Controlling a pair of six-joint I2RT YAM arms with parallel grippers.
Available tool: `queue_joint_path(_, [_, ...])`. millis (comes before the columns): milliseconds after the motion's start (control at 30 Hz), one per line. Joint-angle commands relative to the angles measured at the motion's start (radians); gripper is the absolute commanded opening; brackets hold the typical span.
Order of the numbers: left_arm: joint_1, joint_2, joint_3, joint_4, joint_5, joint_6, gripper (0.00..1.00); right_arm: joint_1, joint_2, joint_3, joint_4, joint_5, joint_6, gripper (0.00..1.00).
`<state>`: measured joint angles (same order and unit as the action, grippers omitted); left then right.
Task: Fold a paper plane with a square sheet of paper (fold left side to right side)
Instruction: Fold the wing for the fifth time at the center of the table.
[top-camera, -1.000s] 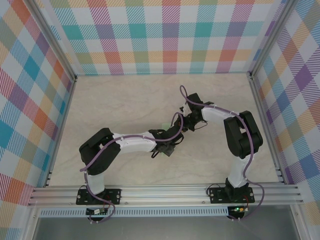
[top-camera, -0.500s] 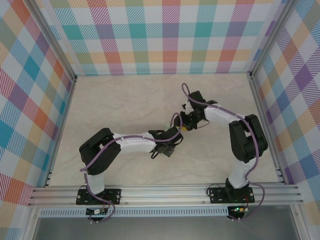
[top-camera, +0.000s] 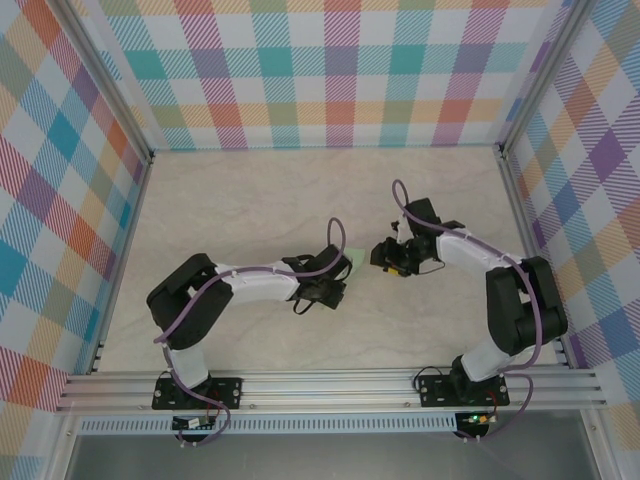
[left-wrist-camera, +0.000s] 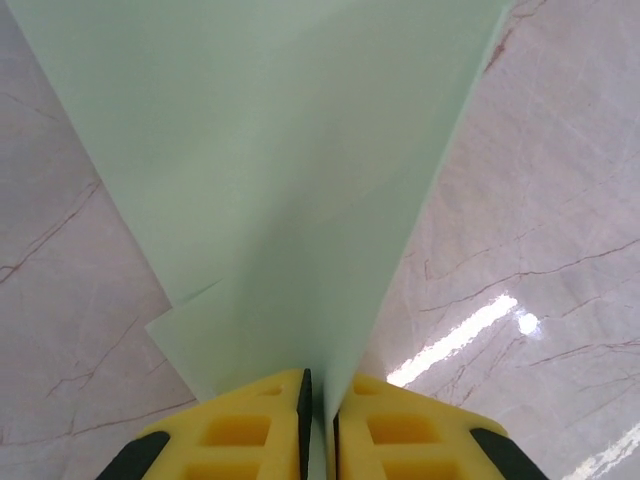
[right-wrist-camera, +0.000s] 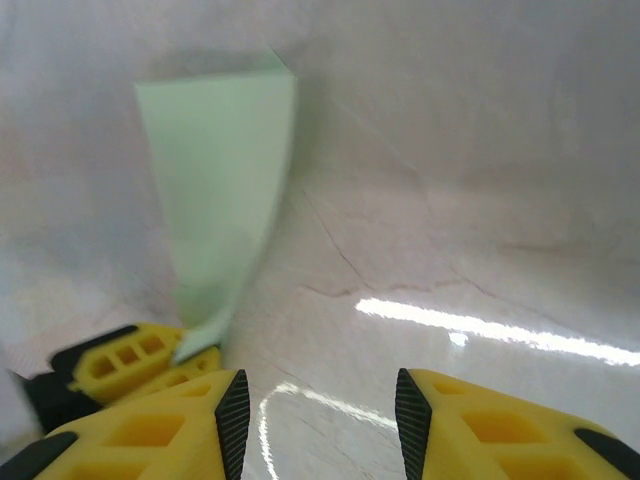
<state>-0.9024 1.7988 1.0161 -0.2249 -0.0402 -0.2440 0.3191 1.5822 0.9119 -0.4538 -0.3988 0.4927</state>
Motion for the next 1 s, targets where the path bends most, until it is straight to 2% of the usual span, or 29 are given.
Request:
queue_joint_path(0, [0.033,-0.042,-0.047,0.059,0.071,-0.034,0.14,0.018,-0.008,-0.042,0.113,-0.088,0.025,0.45])
queue_joint_path(267, [0.066,-0.080,-0.093,0.108,0.104,-0.057,0.13,0.119,0.101,-0.031,0.278,-0.089,0.145,0.46])
queue_joint_path(500, [0.070,-0.082,-0.100,0.119,0.115,-0.059,0.13,0.143,0.160,0.010,0.297,-0.065,0.175,0.40])
queue_joint_path(967, [0.074,-0.082,-0.104,0.131,0.125,-0.059,0.13,0.175,0.223,0.052,0.356,-0.088,0.201,0.42])
